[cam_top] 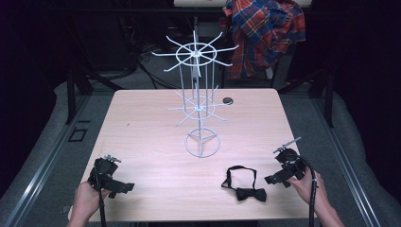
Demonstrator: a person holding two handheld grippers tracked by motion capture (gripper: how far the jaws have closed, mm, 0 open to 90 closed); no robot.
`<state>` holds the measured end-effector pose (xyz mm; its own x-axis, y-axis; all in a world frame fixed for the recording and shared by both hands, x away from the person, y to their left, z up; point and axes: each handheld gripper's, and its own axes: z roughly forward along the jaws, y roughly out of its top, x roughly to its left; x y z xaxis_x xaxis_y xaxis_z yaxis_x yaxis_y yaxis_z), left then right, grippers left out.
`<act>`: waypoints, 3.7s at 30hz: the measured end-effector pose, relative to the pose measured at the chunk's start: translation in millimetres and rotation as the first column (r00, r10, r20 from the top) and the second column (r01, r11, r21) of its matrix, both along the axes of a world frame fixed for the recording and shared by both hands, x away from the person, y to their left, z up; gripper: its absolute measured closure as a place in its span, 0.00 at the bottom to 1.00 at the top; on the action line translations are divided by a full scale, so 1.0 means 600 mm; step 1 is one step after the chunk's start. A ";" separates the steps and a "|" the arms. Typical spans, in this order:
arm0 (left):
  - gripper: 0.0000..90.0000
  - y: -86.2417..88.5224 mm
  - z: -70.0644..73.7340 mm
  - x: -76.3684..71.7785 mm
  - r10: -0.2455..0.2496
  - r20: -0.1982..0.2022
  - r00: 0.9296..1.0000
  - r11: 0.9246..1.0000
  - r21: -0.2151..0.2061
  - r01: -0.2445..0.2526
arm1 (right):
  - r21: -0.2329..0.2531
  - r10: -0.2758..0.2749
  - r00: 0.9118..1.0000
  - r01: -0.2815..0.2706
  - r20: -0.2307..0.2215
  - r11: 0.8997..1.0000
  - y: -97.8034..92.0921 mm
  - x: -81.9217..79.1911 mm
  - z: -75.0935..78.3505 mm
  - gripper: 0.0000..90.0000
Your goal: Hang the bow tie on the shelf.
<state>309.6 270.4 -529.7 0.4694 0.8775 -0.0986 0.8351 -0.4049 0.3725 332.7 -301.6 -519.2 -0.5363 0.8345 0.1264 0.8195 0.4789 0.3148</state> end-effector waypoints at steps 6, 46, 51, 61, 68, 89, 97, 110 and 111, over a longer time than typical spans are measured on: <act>0.02 -0.015 -0.006 0.010 -0.023 0.003 1.000 0.998 0.060 0.023 | 0.026 0.002 1.000 -0.002 -0.006 1.000 -0.006 -0.007 0.000 0.05; 0.00 0.001 0.009 -0.002 0.000 0.033 0.999 0.993 0.115 -0.004 | 0.113 0.111 0.986 -0.125 0.124 0.986 0.065 -0.027 0.038 0.03; 0.00 0.002 0.007 -0.001 0.006 0.030 1.000 0.994 0.106 -0.009 | 0.116 0.122 0.985 -0.136 0.126 0.984 0.076 -0.023 0.035 0.08; 0.00 -0.008 0.004 0.004 -0.021 0.023 1.000 0.993 0.114 0.018 | 0.090 0.102 0.989 -0.112 0.109 0.990 0.087 -0.020 0.029 0.24; 0.00 -0.011 0.004 0.006 -0.025 0.026 0.999 0.993 0.120 0.022 | 0.069 0.095 0.985 -0.106 0.142 0.992 0.107 -0.023 0.033 0.34; 0.01 -0.014 0.000 0.006 -0.033 0.008 0.999 0.989 0.144 0.032 | -0.057 0.142 0.972 -0.133 0.190 0.989 0.135 -0.025 0.028 0.87; 0.01 -0.014 0.001 0.006 -0.038 0.008 0.999 0.989 0.143 0.036 | -0.051 0.176 0.958 -0.168 0.227 0.984 0.142 -0.036 0.041 0.96; 0.01 -0.013 0.001 0.005 -0.039 0.014 0.999 0.989 0.143 0.036 | -0.006 0.198 0.932 -0.206 0.304 0.979 0.144 -0.051 0.067 0.96; 0.01 -0.014 0.001 0.005 -0.037 0.012 0.999 0.989 0.140 0.035 | 0.000 0.199 0.930 -0.210 0.309 0.978 0.144 -0.053 0.071 0.97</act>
